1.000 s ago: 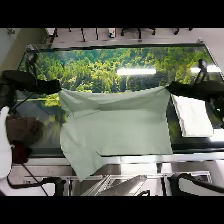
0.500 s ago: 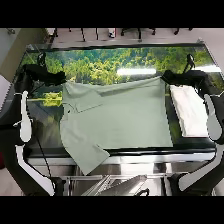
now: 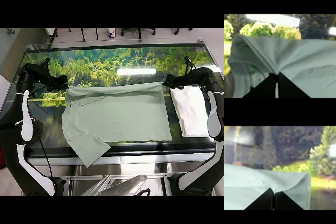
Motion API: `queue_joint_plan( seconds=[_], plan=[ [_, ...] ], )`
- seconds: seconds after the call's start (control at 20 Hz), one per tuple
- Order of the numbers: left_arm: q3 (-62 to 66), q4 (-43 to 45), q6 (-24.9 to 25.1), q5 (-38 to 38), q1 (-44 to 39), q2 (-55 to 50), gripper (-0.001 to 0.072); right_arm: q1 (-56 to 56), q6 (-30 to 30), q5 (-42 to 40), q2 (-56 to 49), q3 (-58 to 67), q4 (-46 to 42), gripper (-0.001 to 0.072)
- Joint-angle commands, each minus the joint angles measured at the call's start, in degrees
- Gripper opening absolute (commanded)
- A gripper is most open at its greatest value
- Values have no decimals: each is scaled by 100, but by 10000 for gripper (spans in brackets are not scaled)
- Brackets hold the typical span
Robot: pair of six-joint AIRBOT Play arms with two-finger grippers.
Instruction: Fold the shirts.
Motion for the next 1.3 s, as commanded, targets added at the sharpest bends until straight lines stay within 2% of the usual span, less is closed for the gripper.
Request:
queue_joint_plan(
  seconds=[0.0, 0.2, 0.6, 1.25],
  plan=[
    [-35, 413, -466, 966, -76, 7, 16, 31, 258, -531, -7, 15, -1032, 26],
    [-42, 1834, -723, 1587, -385, -17, 16, 52, 361, -479, -9, 15, -1266, 26],
    [-822, 1912, -726, 1375, -538, -138, 16, 63, 409, -492, -9, 15, -1261, 26],
    [-595, 1917, -723, 979, -542, -149, 16, 179, 660, -1023, -398, 15, -1456, 28]
  ],
)
